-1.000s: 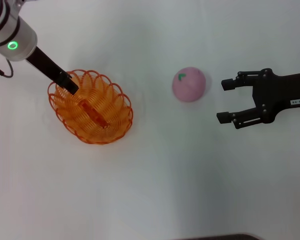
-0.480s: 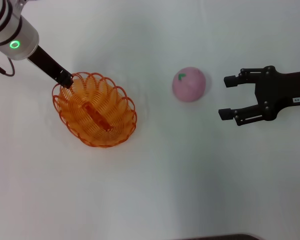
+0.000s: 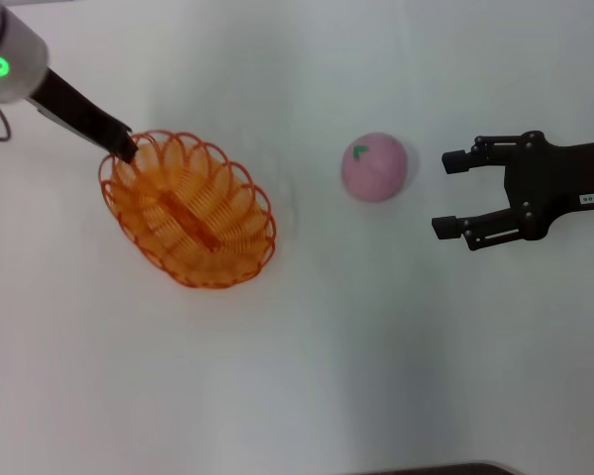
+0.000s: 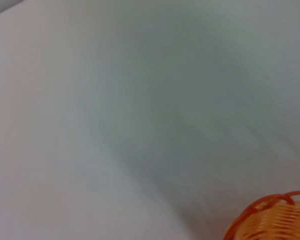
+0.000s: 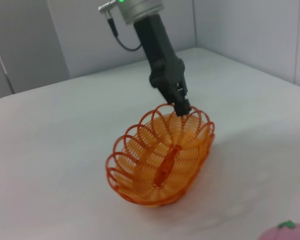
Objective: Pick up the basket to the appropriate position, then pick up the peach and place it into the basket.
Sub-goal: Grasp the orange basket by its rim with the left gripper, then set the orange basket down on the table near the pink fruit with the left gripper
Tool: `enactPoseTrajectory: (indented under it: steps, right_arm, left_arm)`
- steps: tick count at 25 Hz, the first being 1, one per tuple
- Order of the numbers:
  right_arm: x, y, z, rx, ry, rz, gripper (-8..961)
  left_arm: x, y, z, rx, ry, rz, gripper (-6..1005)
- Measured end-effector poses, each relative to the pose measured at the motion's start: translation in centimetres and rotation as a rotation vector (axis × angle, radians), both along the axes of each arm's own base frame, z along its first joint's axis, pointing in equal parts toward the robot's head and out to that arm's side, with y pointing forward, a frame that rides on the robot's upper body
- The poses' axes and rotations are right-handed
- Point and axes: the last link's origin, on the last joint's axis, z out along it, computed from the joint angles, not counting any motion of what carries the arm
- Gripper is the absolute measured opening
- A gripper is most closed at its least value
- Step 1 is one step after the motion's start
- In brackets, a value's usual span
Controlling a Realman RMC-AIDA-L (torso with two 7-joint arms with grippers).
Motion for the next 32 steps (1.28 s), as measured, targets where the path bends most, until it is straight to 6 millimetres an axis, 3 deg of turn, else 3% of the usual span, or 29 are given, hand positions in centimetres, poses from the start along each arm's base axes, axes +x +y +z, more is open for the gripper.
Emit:
enactPoseTrajectory:
  steps: [7,15,32]
  right_arm:
    - [-0.5,0.2,0.5,0.008,0.005,0.026,914]
    - [-0.7,0.6,0.9,0.012,-0.005,0.046,914]
    - [-0.7,1.2,2.0,0.035,-0.059,0.123,915]
  left_arm:
    - [0.5,0.1,3.7,0.084,-0.091,0.153,61]
    - [0.7,-0.1,4.8,0.178,-0.226,0.302,40]
    - [-3.4,-2.2,2.3,0.347,-0.405,0.551,64]
